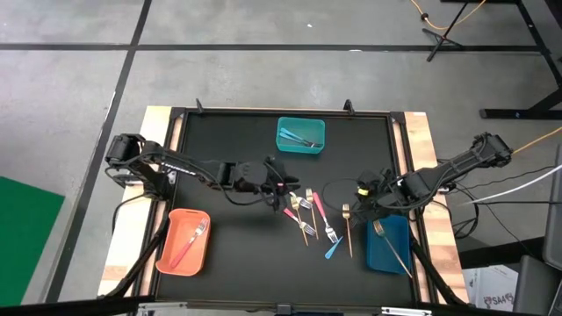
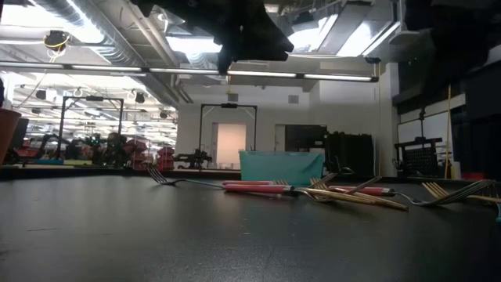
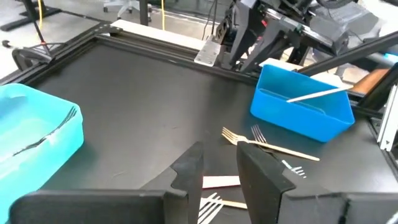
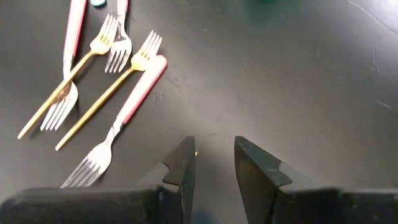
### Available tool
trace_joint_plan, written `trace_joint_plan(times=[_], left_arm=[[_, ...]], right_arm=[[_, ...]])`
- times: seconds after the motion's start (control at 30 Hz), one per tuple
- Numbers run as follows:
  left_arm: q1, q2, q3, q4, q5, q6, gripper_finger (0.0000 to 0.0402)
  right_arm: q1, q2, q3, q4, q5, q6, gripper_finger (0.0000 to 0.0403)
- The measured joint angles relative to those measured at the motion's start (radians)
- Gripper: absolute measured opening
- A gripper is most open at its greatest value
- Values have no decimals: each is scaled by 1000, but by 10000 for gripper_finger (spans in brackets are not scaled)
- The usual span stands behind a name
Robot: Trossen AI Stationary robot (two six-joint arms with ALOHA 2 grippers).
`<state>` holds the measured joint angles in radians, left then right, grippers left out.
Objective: Sort silverware by color (type)
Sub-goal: Put the pink fork into the orange bin
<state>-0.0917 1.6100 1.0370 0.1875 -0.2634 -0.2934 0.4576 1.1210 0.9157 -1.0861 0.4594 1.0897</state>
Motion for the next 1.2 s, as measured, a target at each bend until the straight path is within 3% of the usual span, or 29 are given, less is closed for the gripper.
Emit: trace_joint_plan(times=[0.53, 1.2], left_arm=[[0, 0, 0, 0, -4, 68, 91], [0, 0, 0, 0, -8, 68, 91]], right_arm=[[0, 14, 0, 160, 12, -24, 99], [0, 223, 0, 394, -27, -22, 99]])
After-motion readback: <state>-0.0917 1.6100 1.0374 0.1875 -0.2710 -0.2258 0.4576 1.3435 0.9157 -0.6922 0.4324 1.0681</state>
